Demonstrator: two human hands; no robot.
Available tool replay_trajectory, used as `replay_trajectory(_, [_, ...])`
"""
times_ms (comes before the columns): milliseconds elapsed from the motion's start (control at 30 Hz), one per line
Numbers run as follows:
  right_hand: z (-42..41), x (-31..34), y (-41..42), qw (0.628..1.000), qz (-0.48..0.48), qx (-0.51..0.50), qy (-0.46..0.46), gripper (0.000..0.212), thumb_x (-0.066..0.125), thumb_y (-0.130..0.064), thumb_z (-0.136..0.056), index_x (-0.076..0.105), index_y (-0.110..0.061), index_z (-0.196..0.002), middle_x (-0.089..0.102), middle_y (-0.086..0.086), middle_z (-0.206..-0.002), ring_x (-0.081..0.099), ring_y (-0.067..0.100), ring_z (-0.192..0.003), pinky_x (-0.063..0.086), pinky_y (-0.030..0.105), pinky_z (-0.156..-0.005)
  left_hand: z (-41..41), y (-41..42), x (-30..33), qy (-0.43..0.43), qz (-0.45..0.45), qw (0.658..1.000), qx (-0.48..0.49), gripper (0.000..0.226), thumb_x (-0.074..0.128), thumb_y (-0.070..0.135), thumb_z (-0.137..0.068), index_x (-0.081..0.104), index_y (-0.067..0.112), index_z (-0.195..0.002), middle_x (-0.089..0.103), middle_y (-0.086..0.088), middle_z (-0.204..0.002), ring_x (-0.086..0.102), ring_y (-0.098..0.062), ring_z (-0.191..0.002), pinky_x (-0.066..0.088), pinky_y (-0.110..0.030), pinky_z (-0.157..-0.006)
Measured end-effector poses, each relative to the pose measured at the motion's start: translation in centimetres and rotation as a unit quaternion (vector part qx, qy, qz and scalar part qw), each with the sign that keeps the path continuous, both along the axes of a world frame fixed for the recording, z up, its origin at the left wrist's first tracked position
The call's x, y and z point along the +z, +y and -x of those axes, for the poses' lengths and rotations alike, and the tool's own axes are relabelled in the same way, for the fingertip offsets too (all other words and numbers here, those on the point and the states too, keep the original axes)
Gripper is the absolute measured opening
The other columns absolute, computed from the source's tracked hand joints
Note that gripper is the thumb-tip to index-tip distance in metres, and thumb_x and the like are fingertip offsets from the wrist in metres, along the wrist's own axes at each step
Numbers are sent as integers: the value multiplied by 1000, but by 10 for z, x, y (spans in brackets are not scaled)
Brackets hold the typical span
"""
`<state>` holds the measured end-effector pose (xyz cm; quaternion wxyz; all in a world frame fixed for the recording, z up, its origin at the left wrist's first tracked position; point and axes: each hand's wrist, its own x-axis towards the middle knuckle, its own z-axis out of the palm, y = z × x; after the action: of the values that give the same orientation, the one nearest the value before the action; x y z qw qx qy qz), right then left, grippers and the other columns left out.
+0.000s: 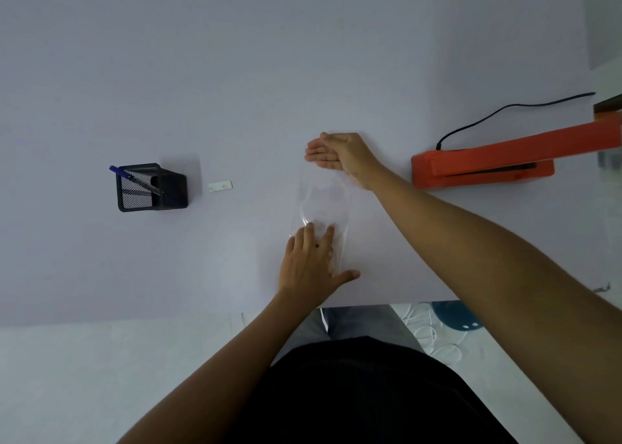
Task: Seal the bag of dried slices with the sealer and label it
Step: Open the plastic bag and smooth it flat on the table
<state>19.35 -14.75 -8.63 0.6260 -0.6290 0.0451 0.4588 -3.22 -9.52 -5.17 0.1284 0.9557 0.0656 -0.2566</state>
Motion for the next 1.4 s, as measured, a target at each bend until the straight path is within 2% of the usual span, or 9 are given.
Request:
replay_trajectory(100, [16,2,-10,999,-22,-43,18,41,48,-29,-105,68,4,-116,74,19,-113,72,27,-107,52,42,-104,-1,0,0,-10,-6,1000,22,105,30,92,-73,42,11,-139,47,-12,-142,45,-30,-129,40,-45,-109])
replay_trajectory(200, [41,7,-20,997,-37,-47,46,41,46,-29,-105,68,4,-116,74,20,-113,71,29,-110,52,42,-103,-3,-4,-1,-8,-32,999,13,103,28,91,-74,46,11,-134,48,-14,-139,44,-32,-126,41,-45,-105])
replay_trajectory(300, [76,4,-27,997,-35,-1,75,42,41,-28,-107,67,3,-117,74,19,-114,71,29,-111,53,41,-101,-5,-7,-1,4,-45,999,11,102,28,92,-72,43,16,-138,44,-19,-141,39,-39,-129,39,-49,-103])
replay_trajectory(467, [105,-6,-30,992,-35,42,111,44,38,-28,-107,66,3,-121,73,18,-117,70,28,-112,51,42,-104,-3,-7,-1,32,-49,998,1,107,30,94,-69,28,25,-150,33,-26,-150,26,-49,-139,29,-55,-112])
replay_trajectory(600, [81,-10,-21,991,-15,74,112,44,42,-31,-106,66,3,-121,74,18,-115,72,28,-109,53,42,-100,-3,-6,2,44,-56,997,-26,108,31,95,-67,24,27,-150,29,-27,-152,23,-51,-140,29,-58,-110])
replay_trajectory(833, [-25,-9,7,998,-7,-21,51,43,47,-31,-105,65,6,-118,73,21,-115,73,30,-104,57,37,-96,-4,-4,3,41,-57,997,-43,109,33,96,-64,25,29,-149,29,-25,-150,23,-51,-138,30,-59,-108])
replay_trajectory(1000, [-47,-5,13,998,4,-55,8,41,47,-31,-105,66,4,-117,72,20,-115,73,27,-104,52,41,-103,-4,-6,4,68,-52,995,-58,108,31,97,-64,18,35,-152,19,-28,-154,15,-55,-140,24,-64,-111])
replay_trajectory(1167, [-3,6,-10,997,-17,-58,38,41,47,-30,-105,68,3,-117,73,20,-115,72,28,-107,52,42,-104,-5,-9,3,70,-56,994,-65,111,32,98,-62,17,35,-152,19,-31,-153,16,-57,-139,24,-66,-109])
replay_trajectory(1400, [92,1,-69,992,4,84,99,44,38,-30,-108,66,2,-122,74,16,-117,70,29,-111,49,45,-106,-10,-9,2,76,-60,993,-64,112,28,100,-60,21,36,-152,23,-31,-151,19,-55,-137,25,-65,-107])
